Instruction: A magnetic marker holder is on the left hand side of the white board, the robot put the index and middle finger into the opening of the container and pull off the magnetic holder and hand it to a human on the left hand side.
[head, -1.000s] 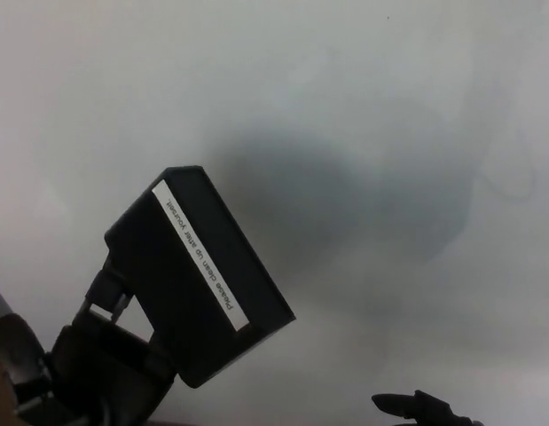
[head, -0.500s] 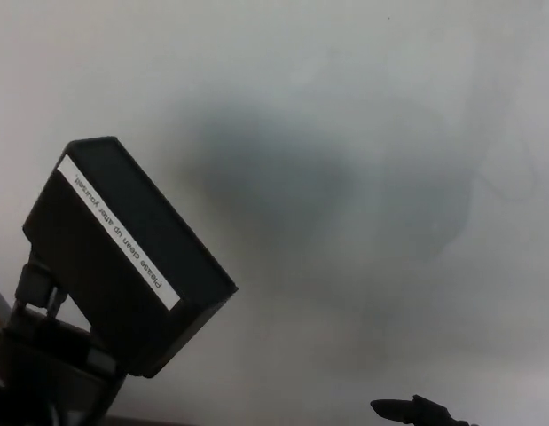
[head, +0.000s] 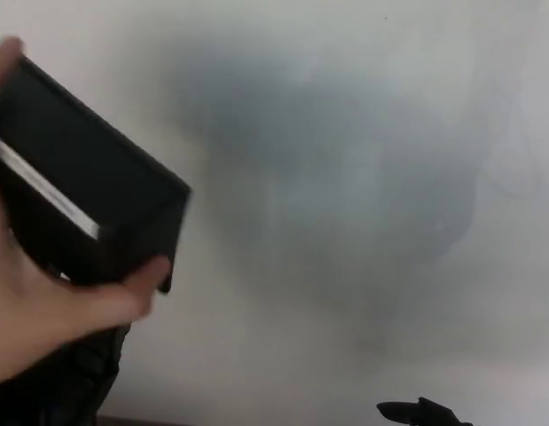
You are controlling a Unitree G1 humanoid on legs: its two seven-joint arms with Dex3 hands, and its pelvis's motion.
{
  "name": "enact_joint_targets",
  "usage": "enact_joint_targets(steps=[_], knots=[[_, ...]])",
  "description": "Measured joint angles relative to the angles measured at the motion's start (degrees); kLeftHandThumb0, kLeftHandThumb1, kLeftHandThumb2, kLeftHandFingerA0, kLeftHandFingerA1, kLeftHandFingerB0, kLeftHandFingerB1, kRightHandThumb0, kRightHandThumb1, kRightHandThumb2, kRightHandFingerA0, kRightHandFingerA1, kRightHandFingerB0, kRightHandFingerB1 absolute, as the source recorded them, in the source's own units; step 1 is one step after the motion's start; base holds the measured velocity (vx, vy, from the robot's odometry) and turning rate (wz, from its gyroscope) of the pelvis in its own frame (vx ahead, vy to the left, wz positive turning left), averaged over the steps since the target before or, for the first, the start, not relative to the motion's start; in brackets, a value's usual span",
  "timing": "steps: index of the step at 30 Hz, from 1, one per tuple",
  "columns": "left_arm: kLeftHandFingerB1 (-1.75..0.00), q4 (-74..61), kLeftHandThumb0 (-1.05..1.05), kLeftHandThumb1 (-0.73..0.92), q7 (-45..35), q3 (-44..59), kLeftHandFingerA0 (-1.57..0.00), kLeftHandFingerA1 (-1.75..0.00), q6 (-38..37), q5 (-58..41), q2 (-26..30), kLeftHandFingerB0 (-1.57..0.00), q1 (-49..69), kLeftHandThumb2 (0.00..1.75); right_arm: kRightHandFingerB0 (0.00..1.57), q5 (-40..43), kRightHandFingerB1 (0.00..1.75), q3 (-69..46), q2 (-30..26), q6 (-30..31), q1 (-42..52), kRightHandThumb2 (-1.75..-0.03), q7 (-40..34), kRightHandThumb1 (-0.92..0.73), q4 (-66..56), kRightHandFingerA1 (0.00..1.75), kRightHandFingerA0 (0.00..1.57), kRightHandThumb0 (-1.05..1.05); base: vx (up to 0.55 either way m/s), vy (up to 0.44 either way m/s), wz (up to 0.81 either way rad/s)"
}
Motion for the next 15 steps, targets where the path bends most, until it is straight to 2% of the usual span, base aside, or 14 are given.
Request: enact_joint_targets(steps=[2, 3, 8, 9, 10, 11, 12, 13, 15], knots=[[-0.27, 0.31, -1.05, 0.64, -0.21, -0.40, -0.37, -0.44, -0.03, -0.32, 0.52, -0.09, 0.01, 1.02, 0.68, -0.19, 0.47, 0.11, -0.05, 0.06, 0.00, -0.62, -0.19, -0.72, 0.02, 0.49, 0.72, -0.58, 0.00, 0.000, 0.00], [-0.27, 0.35, -1.01, 0.62, -0.22, -0.54, -0.36, -0.45, -0.03, -0.41, 0.64, -0.04, 0.01, 1.00, 0.68, -0.22, 0.47, 0.12, -0.06, 0.09, 0.00, -0.62, -0.23, -0.72, 0.02, 0.49, 0.72, -0.58, 0.00, 0.000, 0.00], [-0.27, 1.10, -1.03, 0.63, -0.46, -1.34, -0.35, -0.44, -0.07, -1.15, 1.29, -0.04, 0.00, 1.00, 0.67, -0.48, 0.47, 0.24, -0.14, 0.22, 0.00, -0.62, -0.60, -0.73, 0.04, 0.49, 0.71, -0.58, 0.00, 0.000, 0.00], [-0.35, 1.42, -1.02, 0.61, -0.61, -1.58, -0.36, -0.46, -0.07, -1.25, 1.50, -0.09, 0.00, 0.99, 0.67, -0.59, 0.47, 0.36, -0.19, 0.27, 0.00, -0.62, -0.70, -0.72, 0.04, 0.50, 0.72, -0.57, 0.00, 0.000, 0.00], [-0.35, 1.59, -1.02, 0.61, -0.67, -1.69, -0.36, -0.46, -0.07, -1.29, 1.62, -0.09, 0.01, 0.99, 0.67, -0.62, 0.47, 0.41, -0.20, 0.30, 0.00, -0.62, -0.74, -0.72, 0.04, 0.50, 0.72, -0.57, 0.00, 0.000, 0.00], [-0.32, 1.81, -1.04, 0.75, -0.75, -1.78, -0.43, -0.38, -0.08, -1.30, 1.74, -0.23, -0.02, 0.64, 0.67, -0.64, 0.47, 0.43, -0.20, 0.32, 0.00, -0.62, -0.77, -0.73, 0.04, 0.50, 0.72, -0.58, 0.00, 0.000, 0.00], [-0.32, 3.06, -1.04, 0.75, -1.05, -2.09, -0.43, -0.38, -0.11, -1.20, 2.44, -0.23, -0.18, 0.64, 0.67, -0.70, 0.47, 0.49, -0.20, 0.33, -0.02, -0.62, -0.92, -0.73, 0.05, 0.50, 0.72, -0.58, 0.00, 0.000, 0.00], [-0.34, 3.66, -1.05, 0.60, -1.18, -2.26, -0.30, -0.46, -0.14, -1.09, 2.74, -0.05, -0.23, 1.03, 0.68, -0.72, 0.47, 0.50, -0.21, 0.34, -0.02, -0.62, -1.00, -0.73, 0.06, 0.49, 0.72, -0.58, 0.00, 0.000, 0.00], [-0.34, 6.72, -1.05, 0.60, -1.18, -3.16, -0.30, -0.46, -0.97, 0.36, 3.91, -0.05, -0.29, 1.03, 0.68, -0.83, 0.47, 0.66, -0.21, 0.39, -0.02, -0.62, -1.18, -0.73, 0.07, 0.49, 0.72, -0.58, 0.00, 0.000, 0.00]])
